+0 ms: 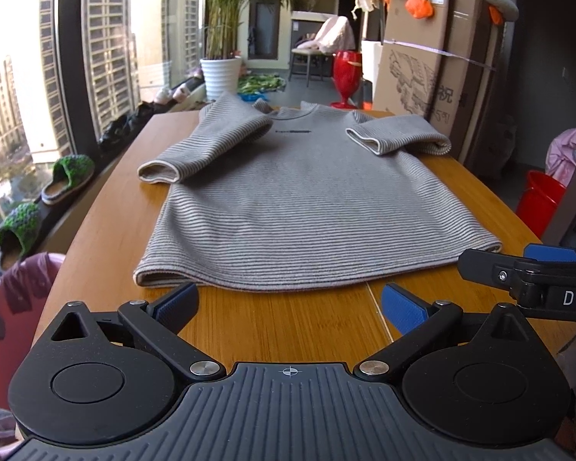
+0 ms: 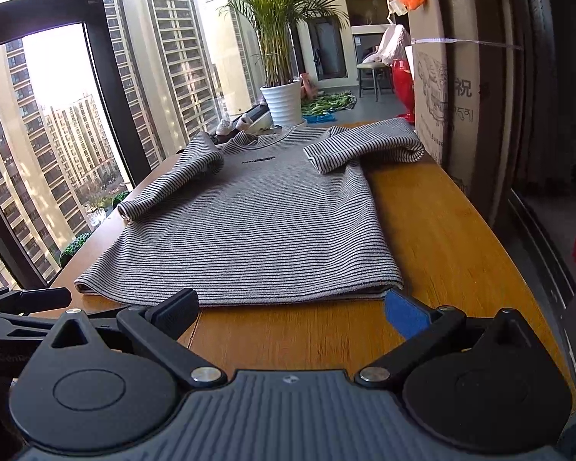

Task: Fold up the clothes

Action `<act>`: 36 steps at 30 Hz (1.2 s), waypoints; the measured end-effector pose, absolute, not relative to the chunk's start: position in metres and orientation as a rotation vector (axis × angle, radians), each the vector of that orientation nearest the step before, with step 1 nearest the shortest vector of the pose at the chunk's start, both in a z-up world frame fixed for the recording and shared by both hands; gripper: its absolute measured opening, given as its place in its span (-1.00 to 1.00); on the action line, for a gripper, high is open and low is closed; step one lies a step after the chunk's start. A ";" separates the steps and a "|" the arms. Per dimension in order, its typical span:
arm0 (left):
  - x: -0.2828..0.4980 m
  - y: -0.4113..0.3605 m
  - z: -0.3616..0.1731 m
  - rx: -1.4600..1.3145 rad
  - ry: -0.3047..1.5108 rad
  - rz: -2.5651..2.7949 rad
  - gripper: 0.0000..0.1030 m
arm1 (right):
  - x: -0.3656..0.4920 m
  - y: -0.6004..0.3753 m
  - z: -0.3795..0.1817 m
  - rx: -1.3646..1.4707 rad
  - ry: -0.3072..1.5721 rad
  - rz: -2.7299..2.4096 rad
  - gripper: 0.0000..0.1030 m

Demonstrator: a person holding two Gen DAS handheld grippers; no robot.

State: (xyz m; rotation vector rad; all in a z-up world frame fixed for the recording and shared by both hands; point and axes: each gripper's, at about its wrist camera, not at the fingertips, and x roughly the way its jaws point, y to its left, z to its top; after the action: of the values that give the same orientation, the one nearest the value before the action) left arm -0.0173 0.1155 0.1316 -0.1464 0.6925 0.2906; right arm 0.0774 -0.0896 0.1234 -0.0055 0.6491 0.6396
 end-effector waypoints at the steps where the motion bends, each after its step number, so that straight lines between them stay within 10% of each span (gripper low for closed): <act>1: -0.017 0.116 0.131 -0.148 0.693 0.292 1.00 | 0.078 -0.089 0.123 -0.005 0.650 0.640 1.00; 36: -0.001 0.110 0.121 -0.161 0.690 0.310 1.00 | 0.079 -0.087 0.123 -0.017 0.669 0.645 1.00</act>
State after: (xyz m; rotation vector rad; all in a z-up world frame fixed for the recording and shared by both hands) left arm -0.0013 0.1101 0.1211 -0.1610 0.6896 0.3103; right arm 0.0785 -0.0871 0.1229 -0.0173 0.6694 0.6447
